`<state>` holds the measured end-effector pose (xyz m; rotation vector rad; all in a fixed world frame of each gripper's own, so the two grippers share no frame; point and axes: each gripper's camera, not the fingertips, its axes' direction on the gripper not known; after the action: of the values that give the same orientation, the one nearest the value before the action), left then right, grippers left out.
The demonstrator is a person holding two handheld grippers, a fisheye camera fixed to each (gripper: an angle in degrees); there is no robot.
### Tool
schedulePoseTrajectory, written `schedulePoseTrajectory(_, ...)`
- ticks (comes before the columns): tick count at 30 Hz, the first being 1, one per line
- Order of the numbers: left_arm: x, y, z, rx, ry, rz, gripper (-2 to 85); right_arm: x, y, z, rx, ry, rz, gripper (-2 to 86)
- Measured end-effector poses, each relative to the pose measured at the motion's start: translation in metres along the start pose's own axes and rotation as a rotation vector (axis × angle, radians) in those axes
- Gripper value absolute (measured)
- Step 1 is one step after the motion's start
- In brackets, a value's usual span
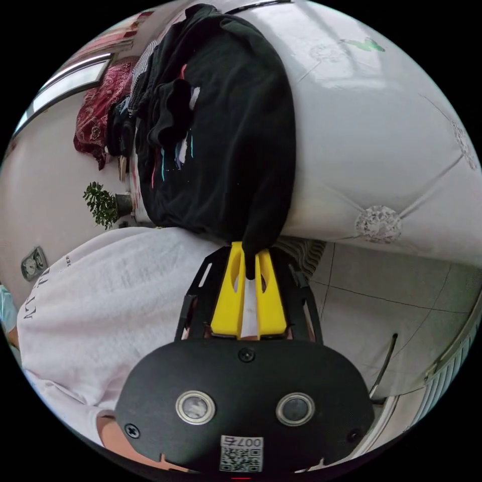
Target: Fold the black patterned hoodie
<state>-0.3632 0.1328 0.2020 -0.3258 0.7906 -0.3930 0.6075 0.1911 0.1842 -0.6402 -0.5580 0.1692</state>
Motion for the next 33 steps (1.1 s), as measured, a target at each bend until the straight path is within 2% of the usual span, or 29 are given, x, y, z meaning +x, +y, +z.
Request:
schedulePoseTrajectory(4,-0.01,0.005,-0.034,-0.018,0.201,0.046,6.0,-0.007,0.005,-0.016,-0.013,-0.067,-0.062,0.0)
schedulePoseTrajectory(5,-0.011,0.009,-0.054,0.019,0.311,0.085,5.4,-0.011,0.008,-0.027,0.002,-0.095,-0.09,-0.1)
schedulePoseTrajectory(11,-0.045,0.015,-0.174,0.291,0.669,0.144,5.1,-0.018,0.015,-0.096,0.15,-0.341,-0.181,-0.4)
schedulePoseTrajectory(15,-0.038,-0.014,-0.224,0.407,0.782,0.218,5.2,-0.04,-0.009,-0.147,0.312,-0.577,-0.236,-0.4)
schedulePoseTrajectory(17,-0.031,-0.046,-0.252,0.491,0.848,0.222,5.1,-0.059,-0.029,-0.168,0.34,-0.632,-0.276,-0.4)
schedulePoseTrajectory(20,-0.027,-0.11,-0.282,0.576,0.898,0.146,5.2,-0.1,-0.075,-0.204,0.402,-0.613,-0.334,-0.2)
schedulePoseTrajectory(22,-0.021,-0.157,-0.297,0.63,0.891,0.038,5.6,-0.122,-0.11,-0.224,0.491,-0.585,-0.321,0.0)
schedulePoseTrajectory(24,-0.005,-0.197,-0.311,0.718,0.795,-0.014,7.7,-0.148,-0.152,-0.24,0.655,-0.47,-0.258,0.8)
schedulePoseTrajectory(26,0.022,-0.241,-0.316,0.695,0.514,-0.081,16.3,-0.16,-0.172,-0.237,0.738,-0.418,-0.198,1.8)
schedulePoseTrajectory(27,0.029,-0.249,-0.314,0.659,0.469,-0.078,19.0,-0.166,-0.181,-0.229,0.747,-0.422,-0.206,2.5)
schedulePoseTrajectory(29,0.046,-0.263,-0.296,0.58,0.378,-0.057,18.3,-0.171,-0.188,-0.21,0.734,-0.386,-0.208,3.2)
schedulePoseTrajectory(31,0.048,-0.255,-0.279,0.582,0.361,-0.045,17.3,-0.172,-0.189,-0.187,0.687,-0.279,-0.207,4.0)
schedulePoseTrajectory(33,0.041,-0.243,-0.262,0.563,0.311,-0.074,16.5,-0.167,-0.185,-0.156,0.619,-0.071,-0.173,4.9)
